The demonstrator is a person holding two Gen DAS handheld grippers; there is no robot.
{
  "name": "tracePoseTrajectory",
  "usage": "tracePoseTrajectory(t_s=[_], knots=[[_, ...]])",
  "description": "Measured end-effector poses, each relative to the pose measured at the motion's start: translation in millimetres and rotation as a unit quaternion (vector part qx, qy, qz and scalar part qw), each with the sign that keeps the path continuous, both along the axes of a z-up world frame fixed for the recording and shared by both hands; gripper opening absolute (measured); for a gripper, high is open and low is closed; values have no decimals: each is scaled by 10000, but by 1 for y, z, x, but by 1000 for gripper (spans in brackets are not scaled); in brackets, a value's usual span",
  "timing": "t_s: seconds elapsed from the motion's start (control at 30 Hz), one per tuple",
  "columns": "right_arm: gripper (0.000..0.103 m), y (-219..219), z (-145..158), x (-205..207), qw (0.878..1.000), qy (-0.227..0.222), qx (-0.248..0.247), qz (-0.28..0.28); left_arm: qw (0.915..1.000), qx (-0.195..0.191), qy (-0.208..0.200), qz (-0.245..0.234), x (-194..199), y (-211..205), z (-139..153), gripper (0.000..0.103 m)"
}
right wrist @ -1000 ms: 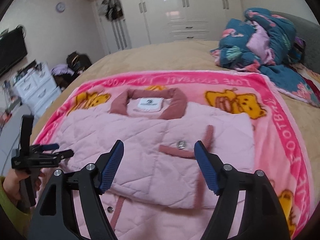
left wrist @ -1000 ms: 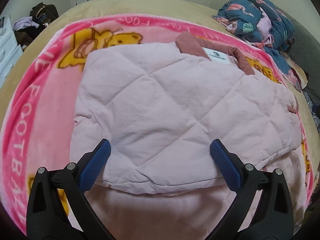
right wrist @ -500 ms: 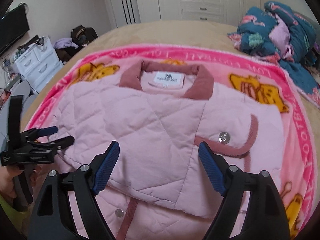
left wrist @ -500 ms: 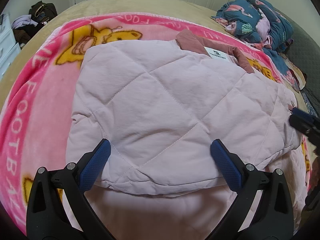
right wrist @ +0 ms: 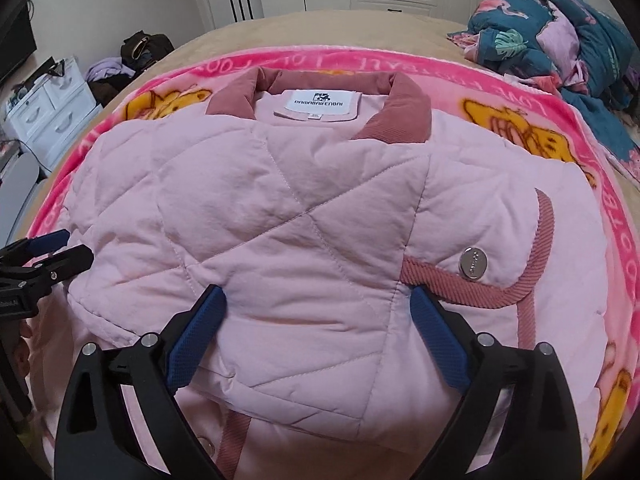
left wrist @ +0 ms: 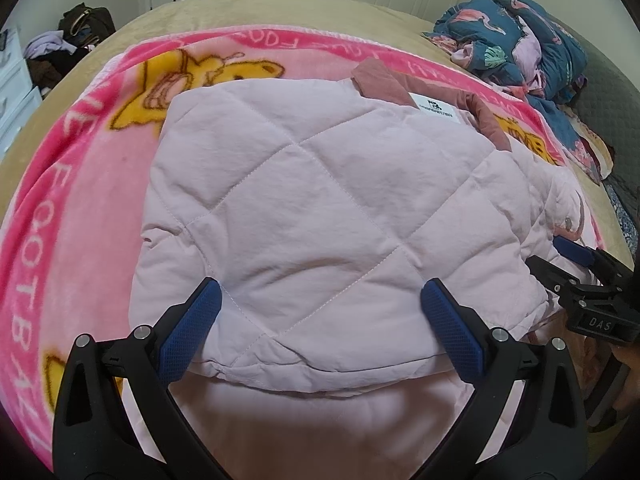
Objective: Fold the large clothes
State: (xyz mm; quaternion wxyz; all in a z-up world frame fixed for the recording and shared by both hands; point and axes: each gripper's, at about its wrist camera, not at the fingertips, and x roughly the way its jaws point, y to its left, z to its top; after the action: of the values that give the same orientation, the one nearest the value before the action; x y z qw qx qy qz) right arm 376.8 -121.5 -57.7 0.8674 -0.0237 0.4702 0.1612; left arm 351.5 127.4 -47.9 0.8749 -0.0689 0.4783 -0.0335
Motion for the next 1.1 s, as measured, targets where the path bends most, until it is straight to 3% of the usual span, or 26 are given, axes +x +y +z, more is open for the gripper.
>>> tracePoseTrajectory(t_s=[0.43,0.83,1.1], knots=[[94,-20,44,-29,9976,-201,648,-149,9998,-181,-69,67,-12,6,20,95],[94,-31,88,-64,9950,-482,859,-193,9967,-408,-688,101,-51,-5,76,94],[96,-39,120,-84,9917,-746,1032,-202,9947,-268,-989,39,-74,-9,107,94]])
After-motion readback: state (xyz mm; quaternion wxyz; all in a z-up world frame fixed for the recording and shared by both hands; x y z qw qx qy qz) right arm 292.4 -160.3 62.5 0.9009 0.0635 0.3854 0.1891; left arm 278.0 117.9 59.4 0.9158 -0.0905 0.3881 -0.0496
